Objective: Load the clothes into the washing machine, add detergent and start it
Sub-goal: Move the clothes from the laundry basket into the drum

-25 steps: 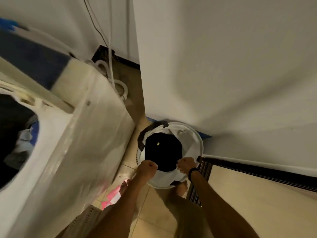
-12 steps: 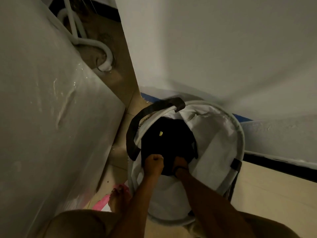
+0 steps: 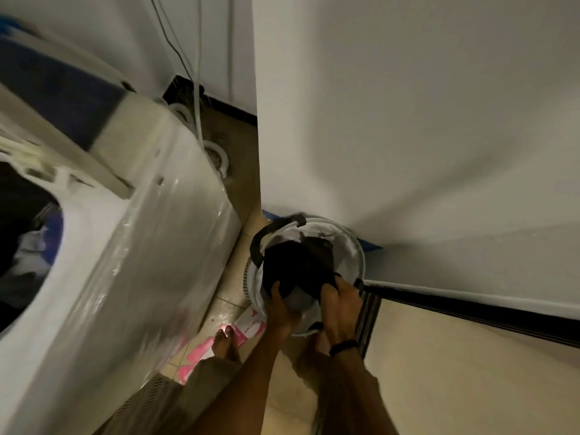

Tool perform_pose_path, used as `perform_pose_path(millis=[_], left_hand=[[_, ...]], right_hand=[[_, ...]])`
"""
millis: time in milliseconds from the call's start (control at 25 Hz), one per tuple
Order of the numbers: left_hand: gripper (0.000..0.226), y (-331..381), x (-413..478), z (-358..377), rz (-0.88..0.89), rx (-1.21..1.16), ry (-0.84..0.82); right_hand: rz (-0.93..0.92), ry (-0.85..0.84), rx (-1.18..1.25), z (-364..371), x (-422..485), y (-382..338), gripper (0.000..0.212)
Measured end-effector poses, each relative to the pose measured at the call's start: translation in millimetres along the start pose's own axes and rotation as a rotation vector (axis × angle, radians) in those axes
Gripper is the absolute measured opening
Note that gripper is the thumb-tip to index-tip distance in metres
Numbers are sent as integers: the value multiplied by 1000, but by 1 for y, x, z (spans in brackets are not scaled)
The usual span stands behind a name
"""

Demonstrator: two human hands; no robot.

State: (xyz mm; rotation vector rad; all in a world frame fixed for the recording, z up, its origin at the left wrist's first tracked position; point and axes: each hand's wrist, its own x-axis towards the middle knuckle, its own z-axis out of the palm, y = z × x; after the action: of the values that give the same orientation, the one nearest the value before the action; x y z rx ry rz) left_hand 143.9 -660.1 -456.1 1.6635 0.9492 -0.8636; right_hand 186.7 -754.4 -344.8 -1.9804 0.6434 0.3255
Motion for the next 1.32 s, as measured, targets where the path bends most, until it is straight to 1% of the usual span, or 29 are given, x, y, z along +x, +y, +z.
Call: perform_pose_path(millis=[80,120,160,200,280,320,360,440,480,520,560,600,640,680,720,760,800,840,880,920,960,1000,1040,1080,1160,1240,1280,1320], left_hand=[[116,31,-48,-22,82,87,4],[123,43,-70,-34,131,131,13],[126,55,-86,-44,196,166,13],[124,64,-97,-53,253,198,-1],[113,79,-119,-70,363,263,-74],[103,87,-135,-79,413,295,-132],[88,98,-153,-88,476,316,-187],[45,117,-182,-100,600,325,-243],[30,128,-196,-107,650,326,-240],[24,140,-211,-115,687,334,-218],[23,153,-228,-124,719,334,-205],[22,166,-248,-136,722,310,-209],[22,178,-266,-145,725,260,-229],[22,191,-287,-155,726,198,-254],[26,200,-307,-162,744,124,-272],[31,211,-329,-168,752,67,-287],[35,221,-352,-172,759,16,-313],[34,229,-375,-175,767,-10,-328],[29,235,-397,-178,781,-39,-362],[21,239,-415,-181,802,-51,-371],[18,241,-429,-187,830,-82,-379],[19,240,-435,-195,880,-107,-348],[18,237,-440,-206,944,-117,-305],[22,231,-440,-220,998,-78,-234],[47,210,-436,-255,1029,27,-137],[75,178,-423,-288,893,155,-143],[86,161,-414,-301,798,267,-132],[97,144,-409,-308,705,403,-77]], right_hand=[[122,-4,256,-26,-33,-56,23],[197,-14,371,-42,-51,-83,22],[255,-63,526,-58,-68,-108,20],[279,-169,708,-76,-86,-132,19],[219,-431,1048,-113,-121,-179,13],[153,-533,1141,-133,-142,-201,12],[78,-611,1182,-152,-160,-221,15],[-78,-696,1200,-180,-190,-246,16],[-126,-664,1166,-191,-202,-256,14],[-144,-564,1081,-200,-212,-262,14],[-136,-398,944,-207,-213,-259,17],[-153,-202,734,-209,-212,-253,17],[-173,-19,499,-207,-206,-242,10],[-177,41,264,-203,-196,-231,9],[-154,-3,3,-196,-188,-218,32],[-144,-115,-234,-185,-179,-203,60],[-166,-238,-365,-176,-176,-193,82],[-212,-338,-357,-166,-172,-187,91],[-245,-423,-218,-160,-176,-191,84],[-248,-487,-42,-156,-179,-195,67],[-263,-496,98,-156,-182,-202,48],[-301,-474,212,-157,-182,-210,35],[-341,-441,274,-161,-185,-222,28],[-376,-426,328,-165,-186,-234,27],[-432,-438,462,-170,-195,-258,27],[-433,-489,668,-167,-219,-289,25],[-438,-525,776,-164,-234,-307,23],[-446,-577,888,-157,-251,-325,23]])
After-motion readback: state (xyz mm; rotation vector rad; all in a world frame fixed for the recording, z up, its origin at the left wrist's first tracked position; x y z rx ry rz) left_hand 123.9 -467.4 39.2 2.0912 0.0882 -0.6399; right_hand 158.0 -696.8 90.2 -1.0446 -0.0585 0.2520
